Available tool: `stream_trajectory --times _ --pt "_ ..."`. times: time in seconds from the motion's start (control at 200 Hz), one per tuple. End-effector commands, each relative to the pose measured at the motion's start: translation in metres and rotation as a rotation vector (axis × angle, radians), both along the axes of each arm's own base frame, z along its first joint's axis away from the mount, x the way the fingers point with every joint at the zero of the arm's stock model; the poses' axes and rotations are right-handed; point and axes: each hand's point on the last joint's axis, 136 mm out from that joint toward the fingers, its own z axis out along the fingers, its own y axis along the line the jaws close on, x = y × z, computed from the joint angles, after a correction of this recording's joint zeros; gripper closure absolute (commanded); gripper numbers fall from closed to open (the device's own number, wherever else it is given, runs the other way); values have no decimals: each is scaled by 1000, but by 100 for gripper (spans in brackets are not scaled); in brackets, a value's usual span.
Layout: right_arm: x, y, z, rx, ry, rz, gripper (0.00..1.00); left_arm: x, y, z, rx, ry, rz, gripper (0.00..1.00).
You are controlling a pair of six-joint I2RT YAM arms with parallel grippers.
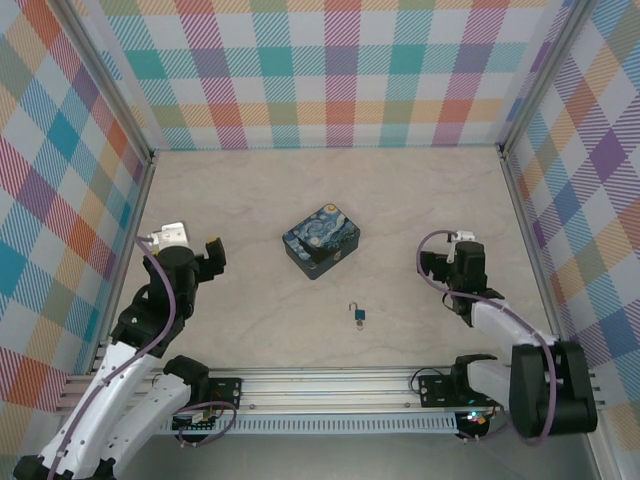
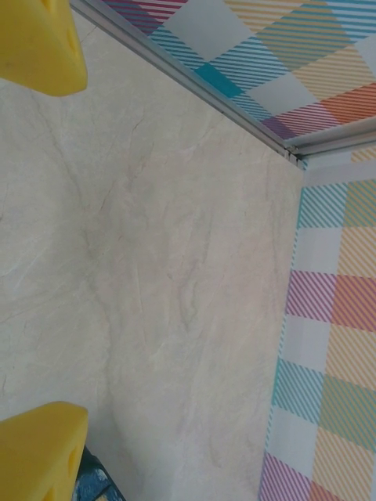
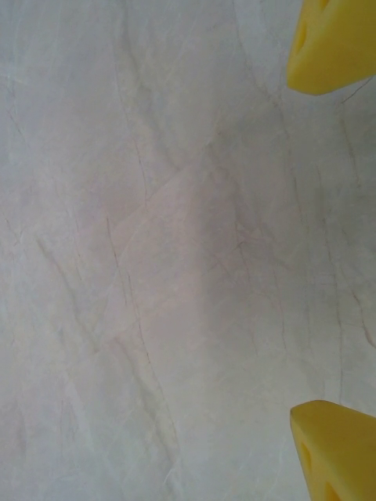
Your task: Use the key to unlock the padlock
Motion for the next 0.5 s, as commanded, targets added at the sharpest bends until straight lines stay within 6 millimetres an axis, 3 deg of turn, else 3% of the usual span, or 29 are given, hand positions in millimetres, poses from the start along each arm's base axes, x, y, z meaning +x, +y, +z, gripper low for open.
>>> stream_trajectory --times 0.0,0.215,0.385,0.495 --pt "32 15 40 3 -224 98 0 9 4 -6 41 -4 26 0" --pt "56 25 46 -58 -311 192 0 27 -7 -29 132 14 -44 0" --pt "57 19 30 -51 -396 179 0 35 -8 -47 167 47 -58 0" --pt "67 15 21 -41 -309 155 0 41 -9 -58 161 65 -56 0"
